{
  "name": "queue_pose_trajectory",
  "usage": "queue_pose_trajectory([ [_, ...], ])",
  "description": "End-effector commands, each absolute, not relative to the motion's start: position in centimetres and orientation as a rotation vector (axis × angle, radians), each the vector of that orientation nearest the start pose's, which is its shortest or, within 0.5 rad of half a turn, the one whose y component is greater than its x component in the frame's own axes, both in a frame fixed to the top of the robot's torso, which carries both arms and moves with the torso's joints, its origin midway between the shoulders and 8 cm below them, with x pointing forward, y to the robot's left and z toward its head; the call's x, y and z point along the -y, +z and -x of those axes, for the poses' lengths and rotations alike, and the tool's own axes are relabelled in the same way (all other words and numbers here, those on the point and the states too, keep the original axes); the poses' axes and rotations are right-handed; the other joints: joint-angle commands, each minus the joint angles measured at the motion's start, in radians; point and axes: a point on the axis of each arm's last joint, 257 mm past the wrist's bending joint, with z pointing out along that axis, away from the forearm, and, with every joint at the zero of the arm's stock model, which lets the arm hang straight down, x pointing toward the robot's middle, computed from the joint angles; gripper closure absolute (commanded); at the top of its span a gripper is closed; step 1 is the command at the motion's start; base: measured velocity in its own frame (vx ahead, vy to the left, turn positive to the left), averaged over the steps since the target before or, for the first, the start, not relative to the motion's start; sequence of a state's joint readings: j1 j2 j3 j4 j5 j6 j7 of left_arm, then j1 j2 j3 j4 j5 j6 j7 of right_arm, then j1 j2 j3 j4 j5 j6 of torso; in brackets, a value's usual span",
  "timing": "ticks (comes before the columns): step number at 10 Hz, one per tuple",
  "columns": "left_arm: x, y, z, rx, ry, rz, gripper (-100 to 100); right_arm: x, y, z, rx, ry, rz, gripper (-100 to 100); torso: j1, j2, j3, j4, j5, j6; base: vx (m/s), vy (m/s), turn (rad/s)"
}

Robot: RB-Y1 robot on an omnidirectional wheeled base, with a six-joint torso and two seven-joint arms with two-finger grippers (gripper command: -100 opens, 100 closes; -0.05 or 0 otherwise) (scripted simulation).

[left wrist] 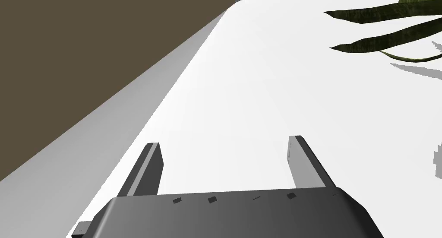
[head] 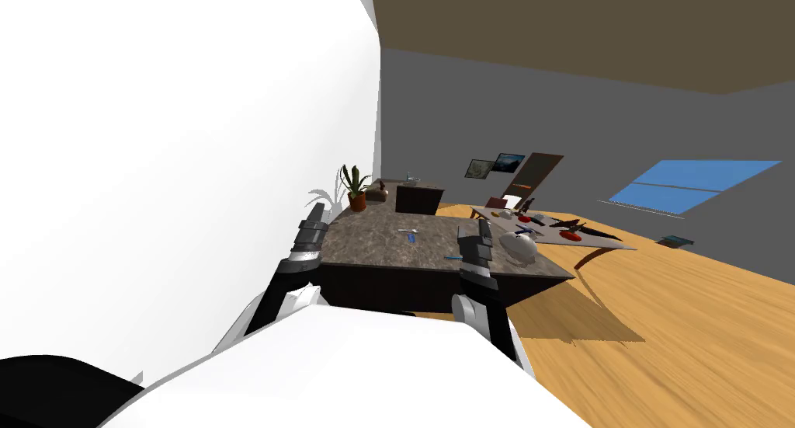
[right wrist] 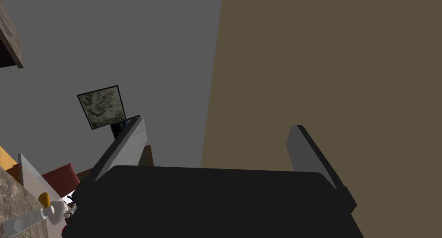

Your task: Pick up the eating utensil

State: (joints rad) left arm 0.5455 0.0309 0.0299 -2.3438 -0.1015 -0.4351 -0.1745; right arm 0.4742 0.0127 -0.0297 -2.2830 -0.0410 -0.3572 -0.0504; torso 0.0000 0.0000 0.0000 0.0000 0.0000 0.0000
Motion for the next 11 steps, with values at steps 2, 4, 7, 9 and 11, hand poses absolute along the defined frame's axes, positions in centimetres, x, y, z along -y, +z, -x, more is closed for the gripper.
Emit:
queue_pose_trajectory([
  [2, -27.9, 2.5, -34.0, -0.759, -1.019, 0.528, 0, 27.9, 0.9, -36.9, -0.686, 1.357, -0.746, -100, 0.000, 0.002, 0.001, 0.000, 0.000, 0.000, -0.059, -0.009, 0.110],
  [4, -27.9, 2.5, -34.0, -0.759, -1.019, 0.528, 0, 25.6, 0.9, -37.4, -0.738, 1.397, -0.682, -100, -0.001, 0.007, 0.004, 0.001, 0.000, 0.000, -0.138, -0.015, 0.147],
  [7, -27.9, 2.5, -34.0, -0.760, -1.019, 0.528, 0, 22.8, 0.7, -37.9, -0.798, 1.445, -0.604, -100, -0.002, 0.009, 0.006, 0.002, 0.000, 0.000, -0.140, -0.019, 0.145],
  [9, -27.9, 2.5, -34.0, -0.759, -1.019, 0.528, 0, 21.3, 0.5, -38.1, -0.833, 1.470, -0.560, -100, -0.001, 0.009, 0.005, 0.002, 0.000, 0.000, -0.138, -0.006, 0.193],
  [11, -27.9, 2.5, -34.0, -0.759, -1.019, 0.528, 0, 18.1, -0.3, -38.4, -0.902, 1.522, -0.474, -100, -0.003, 0.008, 0.005, 0.002, 0.000, 0.000, -0.141, -0.023, 0.288],
])
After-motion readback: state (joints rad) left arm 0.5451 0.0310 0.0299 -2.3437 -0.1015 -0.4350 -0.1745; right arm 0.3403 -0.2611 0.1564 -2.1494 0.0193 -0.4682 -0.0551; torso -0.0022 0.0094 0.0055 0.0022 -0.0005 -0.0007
